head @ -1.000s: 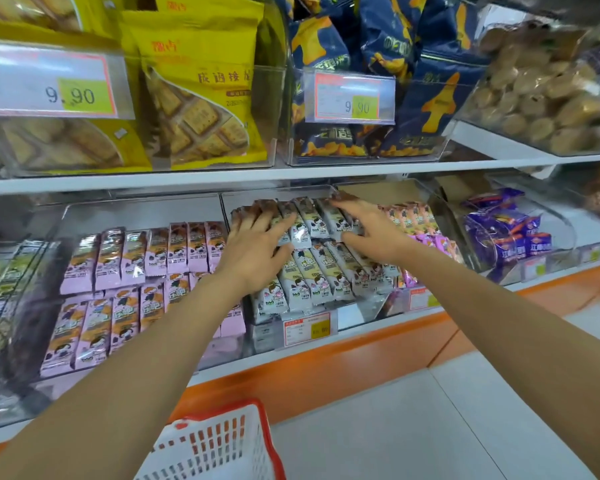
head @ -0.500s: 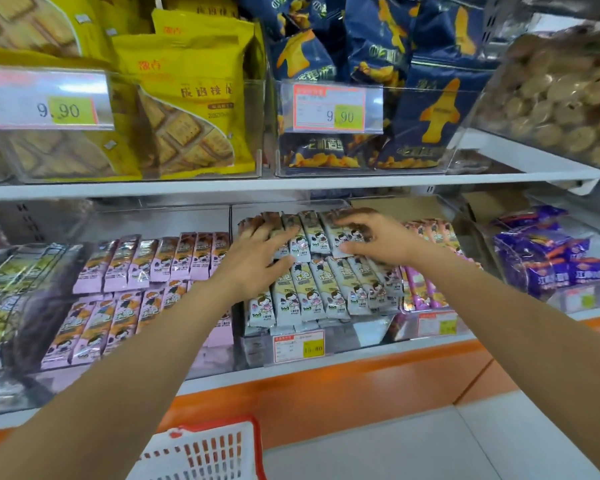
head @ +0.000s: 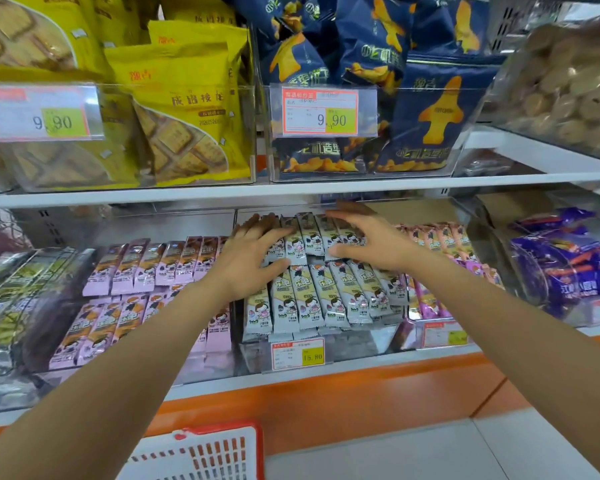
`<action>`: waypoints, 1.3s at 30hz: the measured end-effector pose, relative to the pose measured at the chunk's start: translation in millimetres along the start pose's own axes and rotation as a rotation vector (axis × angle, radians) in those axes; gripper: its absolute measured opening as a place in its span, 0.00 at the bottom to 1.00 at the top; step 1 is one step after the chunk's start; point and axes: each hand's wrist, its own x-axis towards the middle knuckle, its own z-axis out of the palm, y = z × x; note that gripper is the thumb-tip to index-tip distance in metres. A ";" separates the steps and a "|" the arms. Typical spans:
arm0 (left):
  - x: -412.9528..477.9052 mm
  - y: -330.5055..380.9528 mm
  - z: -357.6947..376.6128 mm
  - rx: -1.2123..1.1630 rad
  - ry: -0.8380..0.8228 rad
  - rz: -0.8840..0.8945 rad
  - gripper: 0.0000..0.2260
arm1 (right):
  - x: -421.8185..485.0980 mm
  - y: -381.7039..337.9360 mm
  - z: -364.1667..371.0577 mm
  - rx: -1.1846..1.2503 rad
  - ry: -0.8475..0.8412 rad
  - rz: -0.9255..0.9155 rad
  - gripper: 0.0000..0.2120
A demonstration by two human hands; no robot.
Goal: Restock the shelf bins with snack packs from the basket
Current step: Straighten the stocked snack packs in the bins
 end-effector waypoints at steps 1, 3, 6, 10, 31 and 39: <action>1.2 0.8 -1.5 0.002 0.000 -0.006 0.27 | 3.3 -2.3 0.4 0.001 -0.026 -0.035 0.34; 4.0 1.6 -2.0 0.000 -0.028 -0.013 0.27 | 11.7 -6.6 4.5 -0.023 -0.101 -0.087 0.35; 6.1 0.9 -0.8 -0.009 -0.064 -0.008 0.27 | 19.7 -10.3 11.5 -0.051 -0.162 -0.106 0.33; 9.3 -0.4 1.1 -0.049 -0.043 -0.002 0.25 | 13.9 -7.3 14.2 0.018 -0.085 -0.108 0.29; 9.1 3.8 0.5 0.001 -0.049 -0.031 0.27 | 15.0 -8.3 21.1 0.028 -0.069 -0.078 0.29; -5.2 5.3 0.0 0.013 0.028 0.031 0.30 | -6.8 -17.0 8.8 0.036 -0.021 -0.096 0.32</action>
